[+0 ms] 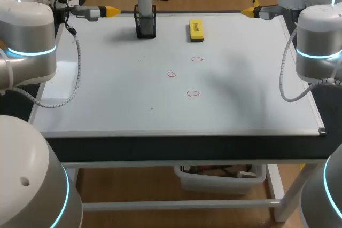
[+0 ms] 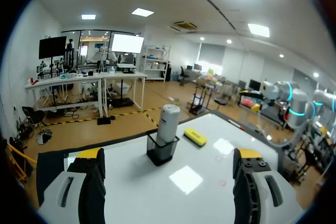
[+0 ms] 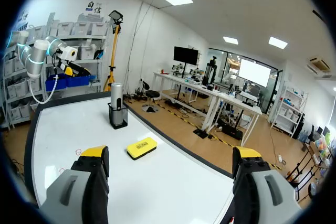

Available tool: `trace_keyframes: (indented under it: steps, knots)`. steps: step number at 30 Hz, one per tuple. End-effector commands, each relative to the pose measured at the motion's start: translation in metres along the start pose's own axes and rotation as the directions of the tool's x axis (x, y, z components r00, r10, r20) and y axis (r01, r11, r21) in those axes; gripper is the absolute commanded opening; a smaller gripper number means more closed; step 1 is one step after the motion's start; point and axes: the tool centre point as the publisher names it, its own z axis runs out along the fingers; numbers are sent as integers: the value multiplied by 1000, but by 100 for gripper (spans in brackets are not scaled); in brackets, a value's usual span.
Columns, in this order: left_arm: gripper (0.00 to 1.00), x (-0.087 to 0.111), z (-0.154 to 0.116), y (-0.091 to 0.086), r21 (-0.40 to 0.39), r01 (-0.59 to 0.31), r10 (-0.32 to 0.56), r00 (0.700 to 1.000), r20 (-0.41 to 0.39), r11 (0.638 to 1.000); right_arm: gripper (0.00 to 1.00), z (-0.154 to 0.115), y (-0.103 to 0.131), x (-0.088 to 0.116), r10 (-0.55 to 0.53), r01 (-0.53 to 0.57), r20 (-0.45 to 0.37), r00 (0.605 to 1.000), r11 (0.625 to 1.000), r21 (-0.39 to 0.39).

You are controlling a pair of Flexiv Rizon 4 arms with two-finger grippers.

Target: Pick up the inspection probe, press it on each red-marked spot on the whiteboard one by one, put down the probe, pick up the eraser, and wipe off all the red marks.

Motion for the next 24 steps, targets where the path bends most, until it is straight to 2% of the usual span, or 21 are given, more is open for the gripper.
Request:
trace_keyframes:
  steps: [1,5,7,11,14,20,24]
  knots:
    - [100,-2,9,3,15,-41,42,997,-70,999,100,0,0,0,0,0,0,1000,1000,-1]
    - [100,-3,29,8,39,-84,90,974,-210,996,100,0,0,0,0,0,0,1000,1000,-1]
    - [100,-3,39,10,66,-100,115,953,-282,993,100,0,0,0,0,0,0,1000,1000,-1]
    - [100,3,59,12,119,-129,167,897,-410,984,100,0,0,0,0,0,0,1000,1000,-1]
    - [100,9,72,12,173,-156,223,837,-500,973,100,0,0,0,0,0,0,1000,1000,-1]
    - [100,14,100,10,202,-176,262,769,-583,964,100,0,0,0,0,0,0,1000,1000,-1]
    - [100,15,120,8,217,-169,269,739,-617,961,100,0,0,0,0,0,0,1000,1000,-1]
